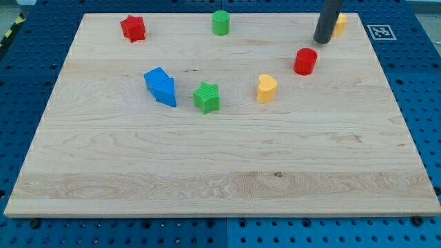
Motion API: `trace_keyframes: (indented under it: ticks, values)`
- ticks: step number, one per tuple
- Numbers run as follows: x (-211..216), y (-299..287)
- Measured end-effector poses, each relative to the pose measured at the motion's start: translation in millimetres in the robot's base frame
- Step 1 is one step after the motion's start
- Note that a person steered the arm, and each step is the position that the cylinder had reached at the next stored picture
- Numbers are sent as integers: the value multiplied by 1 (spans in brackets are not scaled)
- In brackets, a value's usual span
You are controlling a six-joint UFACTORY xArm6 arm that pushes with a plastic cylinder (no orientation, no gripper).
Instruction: Push green star to blue triangle
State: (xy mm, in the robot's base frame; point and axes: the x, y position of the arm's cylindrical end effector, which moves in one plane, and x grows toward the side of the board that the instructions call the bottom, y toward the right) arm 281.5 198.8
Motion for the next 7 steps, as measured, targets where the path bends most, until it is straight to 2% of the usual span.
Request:
trace_keyframes:
  ticks: [2, 4, 5, 7]
  values:
    - [64, 0]
    - [93, 0]
    - [93, 0]
    - [139, -9]
